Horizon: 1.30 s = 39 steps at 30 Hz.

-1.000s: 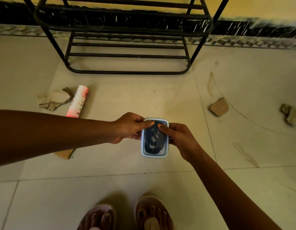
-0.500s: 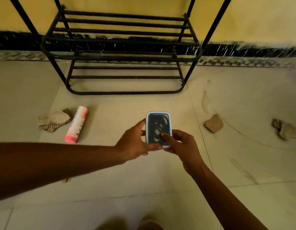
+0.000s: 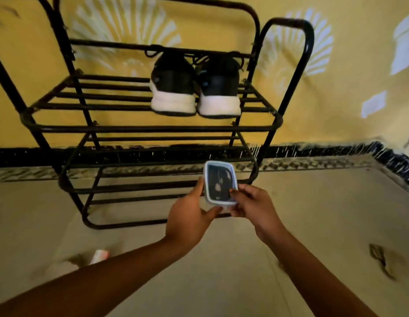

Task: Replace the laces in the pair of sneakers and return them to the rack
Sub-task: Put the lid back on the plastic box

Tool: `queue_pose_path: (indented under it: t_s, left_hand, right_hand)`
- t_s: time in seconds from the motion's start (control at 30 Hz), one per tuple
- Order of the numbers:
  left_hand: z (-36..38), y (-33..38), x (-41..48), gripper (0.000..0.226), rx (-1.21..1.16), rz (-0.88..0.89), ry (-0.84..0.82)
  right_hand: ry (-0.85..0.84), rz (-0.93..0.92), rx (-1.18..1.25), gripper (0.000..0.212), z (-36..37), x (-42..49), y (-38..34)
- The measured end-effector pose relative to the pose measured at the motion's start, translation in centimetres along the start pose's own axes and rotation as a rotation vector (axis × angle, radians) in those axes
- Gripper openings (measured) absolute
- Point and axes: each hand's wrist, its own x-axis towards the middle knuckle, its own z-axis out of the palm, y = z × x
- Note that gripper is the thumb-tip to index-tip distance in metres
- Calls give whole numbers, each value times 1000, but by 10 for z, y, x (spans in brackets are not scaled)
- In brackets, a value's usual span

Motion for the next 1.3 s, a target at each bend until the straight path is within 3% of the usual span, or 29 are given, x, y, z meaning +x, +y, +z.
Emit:
queue_pose_path:
  t_s: [0.17,0.5,0.9,1.07,1.3]
  left_hand:
    - [4,0,70,75,33,0,82]
    - [26,-9,140,76,139,-137,-179]
    - [41,-14,146,82,97,-144,-158]
    - [47,-17,135,83,61,-155,-145]
    - [38,-18,113,77,61,-120,-125]
  right_hand:
    - [46,-34,3,17,5,73,-31]
    - [118,58,-98,24,13,156,-22]
    - [133,55,-169,23,12,169,-10]
    - [182,20,-227,34,10,166,-7]
    - [257,-174,-382,28,7,138,-5]
